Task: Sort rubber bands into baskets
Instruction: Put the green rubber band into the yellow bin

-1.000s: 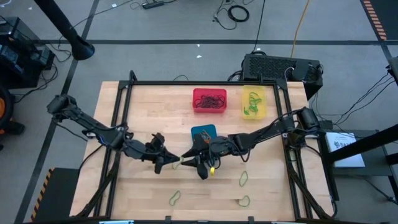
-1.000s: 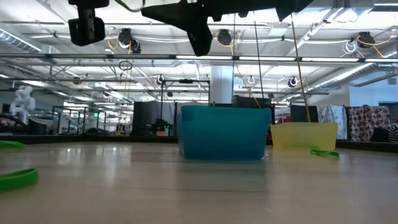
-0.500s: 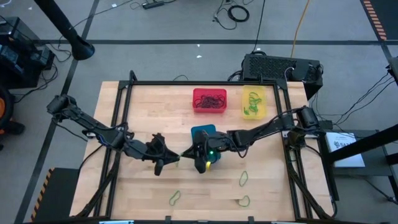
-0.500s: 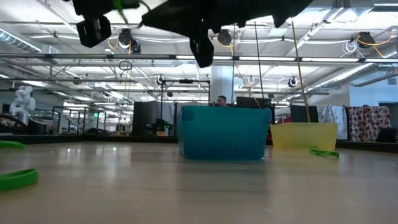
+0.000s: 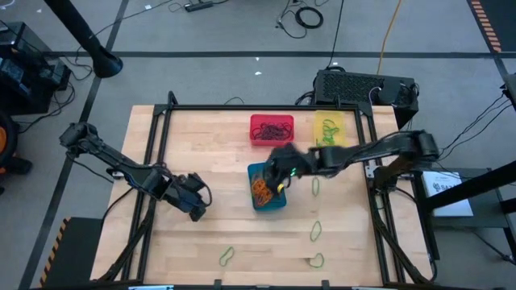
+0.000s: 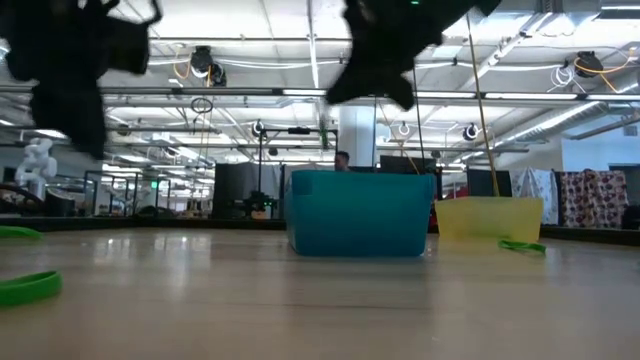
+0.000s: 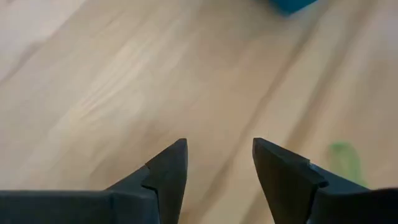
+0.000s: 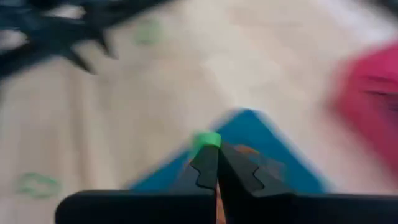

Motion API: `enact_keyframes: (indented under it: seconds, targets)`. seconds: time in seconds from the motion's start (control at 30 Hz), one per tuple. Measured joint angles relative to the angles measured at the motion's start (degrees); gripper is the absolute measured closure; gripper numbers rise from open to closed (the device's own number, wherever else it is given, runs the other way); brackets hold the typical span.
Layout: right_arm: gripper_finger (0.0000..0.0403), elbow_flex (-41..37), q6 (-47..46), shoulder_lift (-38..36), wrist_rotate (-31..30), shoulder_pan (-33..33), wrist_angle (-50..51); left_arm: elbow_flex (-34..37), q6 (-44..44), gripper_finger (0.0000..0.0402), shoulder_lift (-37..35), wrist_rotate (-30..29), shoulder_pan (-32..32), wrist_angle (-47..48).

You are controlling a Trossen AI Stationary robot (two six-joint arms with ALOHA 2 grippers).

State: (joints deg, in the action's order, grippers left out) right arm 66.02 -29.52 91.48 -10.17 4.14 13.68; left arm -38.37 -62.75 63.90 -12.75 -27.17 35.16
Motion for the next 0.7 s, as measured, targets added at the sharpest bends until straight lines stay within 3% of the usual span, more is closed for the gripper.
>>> enact_keyframes:
  seconds: [0.27, 0.47, 0.7]
  targets:
    - [0.0403, 0.00, -5.06, -13.40, -17.18, -7.52, 33.88, 0.50, -5.79, 0.0212, 0.02, 0.36, -1.99, 12.94]
    - [0.0403, -0.07, -13.08, -15.45, -20.23, -16.44, 56.52, 0.50, -5.87, 0.0212, 0.02, -3.02, -2.69, 13.37]
    - [0.0402, -5.00, -4.06, -14.05, -19.18, -28.80, 53.99, 0.50, -8.96, 0.0212, 0.04, -6.81, -1.30, 13.37]
